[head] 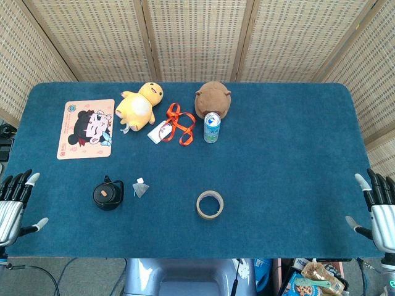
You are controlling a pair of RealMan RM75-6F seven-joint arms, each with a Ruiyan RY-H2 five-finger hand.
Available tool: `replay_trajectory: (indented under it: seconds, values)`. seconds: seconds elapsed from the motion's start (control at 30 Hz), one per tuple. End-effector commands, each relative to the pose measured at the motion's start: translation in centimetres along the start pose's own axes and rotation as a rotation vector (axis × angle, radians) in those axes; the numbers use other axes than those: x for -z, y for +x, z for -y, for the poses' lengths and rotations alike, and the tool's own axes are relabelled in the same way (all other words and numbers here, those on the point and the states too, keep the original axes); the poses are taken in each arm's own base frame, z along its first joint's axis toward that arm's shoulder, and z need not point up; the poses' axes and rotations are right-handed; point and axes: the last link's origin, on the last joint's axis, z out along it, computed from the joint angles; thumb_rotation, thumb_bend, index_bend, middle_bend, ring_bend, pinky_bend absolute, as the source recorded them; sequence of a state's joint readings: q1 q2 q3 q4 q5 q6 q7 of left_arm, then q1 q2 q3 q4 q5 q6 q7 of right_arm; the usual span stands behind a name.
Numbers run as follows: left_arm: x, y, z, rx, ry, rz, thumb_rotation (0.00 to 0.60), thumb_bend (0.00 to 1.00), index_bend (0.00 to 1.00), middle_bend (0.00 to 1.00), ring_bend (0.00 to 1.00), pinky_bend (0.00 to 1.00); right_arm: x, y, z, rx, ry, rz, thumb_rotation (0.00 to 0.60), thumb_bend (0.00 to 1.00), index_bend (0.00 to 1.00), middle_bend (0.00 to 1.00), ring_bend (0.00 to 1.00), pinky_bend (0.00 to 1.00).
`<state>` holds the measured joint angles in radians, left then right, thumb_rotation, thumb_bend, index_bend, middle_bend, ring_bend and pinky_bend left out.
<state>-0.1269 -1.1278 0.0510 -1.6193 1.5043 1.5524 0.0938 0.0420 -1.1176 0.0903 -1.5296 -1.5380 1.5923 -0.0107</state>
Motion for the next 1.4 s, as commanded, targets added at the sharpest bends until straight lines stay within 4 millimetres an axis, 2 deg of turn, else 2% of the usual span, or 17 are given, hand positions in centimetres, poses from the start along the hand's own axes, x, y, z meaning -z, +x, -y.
replay_trajectory:
  seconds: [0.03, 0.13, 0.27, 0.33, 0.4, 0.43, 0.47, 0.6, 0.87, 1.1, 1.4]
  values:
    - [-0.3, -0.2, -0.2, 0.003, -0.016, -0.003, 0.600, 0.08, 0.00, 0.00, 0.00, 0.00, 0.0, 0.0, 0.0, -0.002, -0.003, 0.001, 0.600, 0.00, 0.00, 0.00, 0.00, 0.00]
    - [-1.1, -0.2, -0.8, 0.000, -0.056, -0.004, 0.600, 0.08, 0.00, 0.00, 0.00, 0.00, 0.0, 0.0, -0.1, 0.000, -0.009, 0.000, 0.600, 0.00, 0.00, 0.00, 0.00, 0.00]
    - [-3.2, -0.1, -2.5, 0.008, -0.129, 0.010, 0.600, 0.08, 0.00, 0.00, 0.00, 0.00, -0.1, 0.1, -0.1, 0.000, -0.010, -0.004, 0.600, 0.00, 0.00, 0.00, 0.00, 0.00]
    - [-4.4, -0.1, -3.5, 0.022, -0.168, 0.031, 0.600, 0.08, 0.06, 0.00, 0.00, 0.00, -0.2, 0.1, -0.1, 0.000, -0.010, -0.005, 0.600, 0.00, 0.00, 0.00, 0.00, 0.00]
    - [-5.6, -0.2, -4.4, 0.022, -0.203, 0.053, 0.600, 0.09, 0.22, 0.00, 0.00, 0.00, -0.2, 0.1, -0.1, -0.001, -0.011, -0.003, 0.600, 0.00, 0.00, 0.00, 0.00, 0.00]
    - [-6.2, -0.3, -4.8, 0.015, -0.221, 0.070, 0.600, 0.10, 0.27, 0.00, 0.00, 0.00, -0.3, 0.1, -0.1, -0.001, -0.012, -0.002, 0.600, 0.00, 0.00, 0.00, 0.00, 0.00]
    - [-7.6, -1.0, -5.8, -0.017, -0.255, 0.111, 0.600, 0.14, 0.32, 0.00, 0.00, 0.00, -0.3, 0.0, -0.1, 0.001, -0.017, 0.004, 0.600, 0.00, 0.00, 0.00, 0.00, 0.00]
    - [-9.2, -2.4, -7.1, -0.072, -0.277, 0.191, 0.600, 0.27, 0.44, 0.00, 0.00, 0.00, -0.4, -0.2, -0.4, 0.005, -0.029, 0.012, 0.600, 0.00, 0.00, 0.00, 0.00, 0.00]
    - [-10.6, -3.7, -8.0, -0.138, -0.264, 0.259, 0.600, 0.38, 0.45, 0.00, 0.00, 0.00, -0.4, -0.4, -0.7, 0.006, -0.046, 0.025, 0.600, 0.00, 0.00, 0.00, 0.00, 0.00]
    - [-10.9, -3.9, -8.2, -0.150, -0.272, 0.289, 0.600, 0.39, 0.45, 0.00, 0.00, 0.00, -0.5, -0.5, -0.6, 0.007, -0.050, 0.031, 0.600, 0.00, 0.00, 0.00, 0.00, 0.00]
    - [-11.3, -5.2, -7.8, -0.155, -0.294, 0.303, 0.600, 0.39, 0.45, 0.00, 0.00, 0.00, -0.5, -0.7, -0.7, 0.003, -0.052, 0.043, 0.600, 0.00, 0.00, 0.00, 0.00, 0.00]
